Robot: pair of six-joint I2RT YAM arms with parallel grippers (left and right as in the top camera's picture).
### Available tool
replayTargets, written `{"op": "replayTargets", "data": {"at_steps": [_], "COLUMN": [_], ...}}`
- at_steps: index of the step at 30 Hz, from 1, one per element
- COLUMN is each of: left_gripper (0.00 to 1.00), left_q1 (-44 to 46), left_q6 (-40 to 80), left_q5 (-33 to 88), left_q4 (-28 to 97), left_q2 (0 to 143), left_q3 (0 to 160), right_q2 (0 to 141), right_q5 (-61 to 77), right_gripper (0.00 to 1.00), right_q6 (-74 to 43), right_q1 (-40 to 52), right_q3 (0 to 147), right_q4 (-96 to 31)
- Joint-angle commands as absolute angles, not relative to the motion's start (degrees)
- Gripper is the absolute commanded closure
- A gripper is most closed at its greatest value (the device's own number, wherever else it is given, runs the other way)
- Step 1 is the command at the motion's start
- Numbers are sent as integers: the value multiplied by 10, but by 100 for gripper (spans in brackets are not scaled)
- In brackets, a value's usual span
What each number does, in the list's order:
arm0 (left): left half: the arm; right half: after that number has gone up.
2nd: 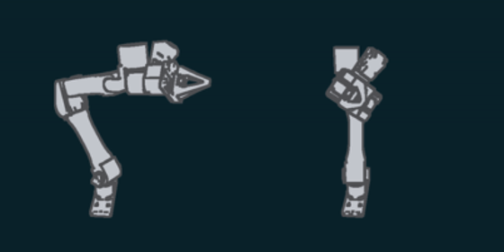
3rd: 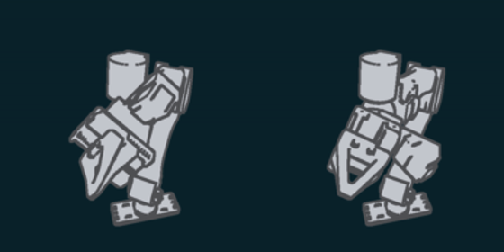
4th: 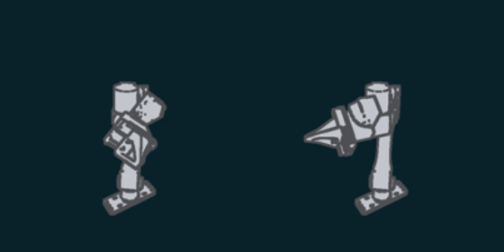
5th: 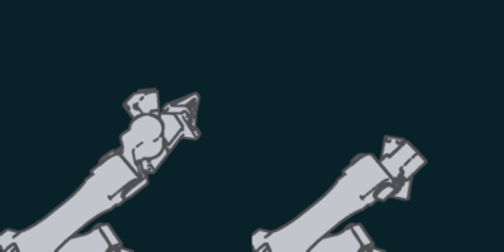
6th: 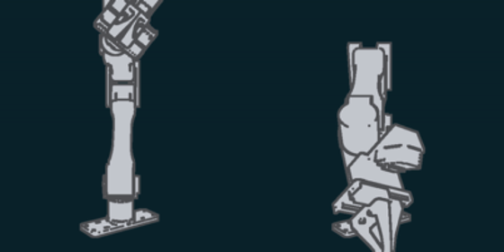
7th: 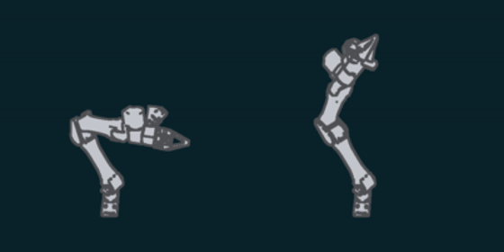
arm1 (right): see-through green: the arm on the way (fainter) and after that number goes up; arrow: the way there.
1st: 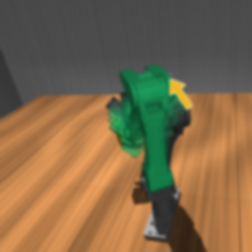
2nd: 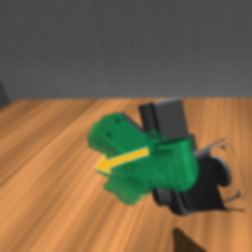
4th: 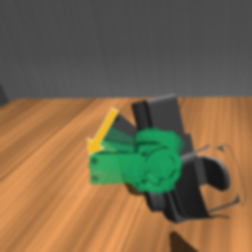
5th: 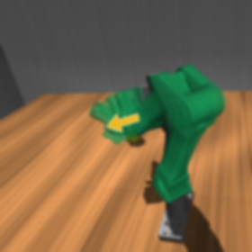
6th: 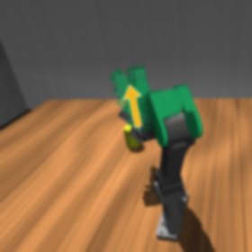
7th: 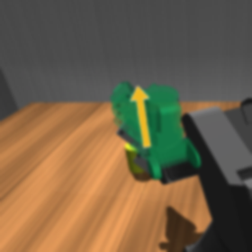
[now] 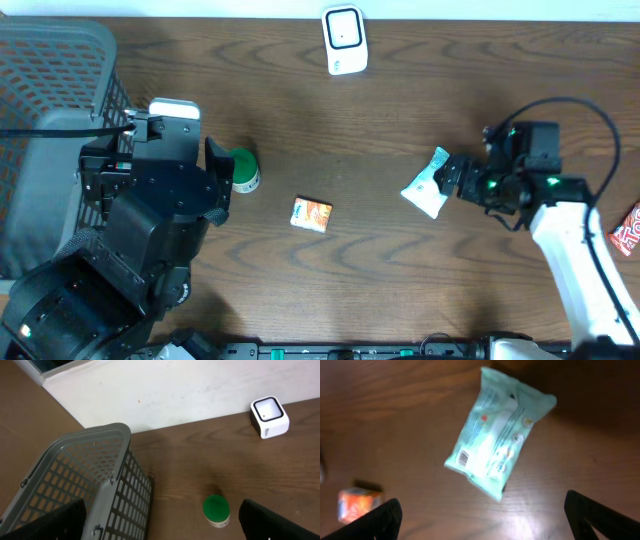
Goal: Scan the item barcode
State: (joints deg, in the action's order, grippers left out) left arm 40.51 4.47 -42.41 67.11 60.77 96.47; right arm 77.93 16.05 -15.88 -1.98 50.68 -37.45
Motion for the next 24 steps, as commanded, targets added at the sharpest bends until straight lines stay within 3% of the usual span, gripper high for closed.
{"op": "replayTargets", "data": {"at_steps": [1, 14, 24], "left_gripper": [2, 2, 2], "left_q1": [403, 403, 403], "left_q6": [42, 42, 42], "left_q5": [-435, -435, -435], "left_q4": [673, 673, 673], "left_q2": [610, 610, 610], "left_q3": [968, 968, 968], "right_q2": [799, 841, 919], "right_q5": [160, 62, 93], "right_gripper": [1, 2, 5], "right_q6": [-154, -237, -257], "right_q1": [-22, -27, -27], "right_q3": [460, 424, 404], "right_q4": [-310, -225, -144]}}
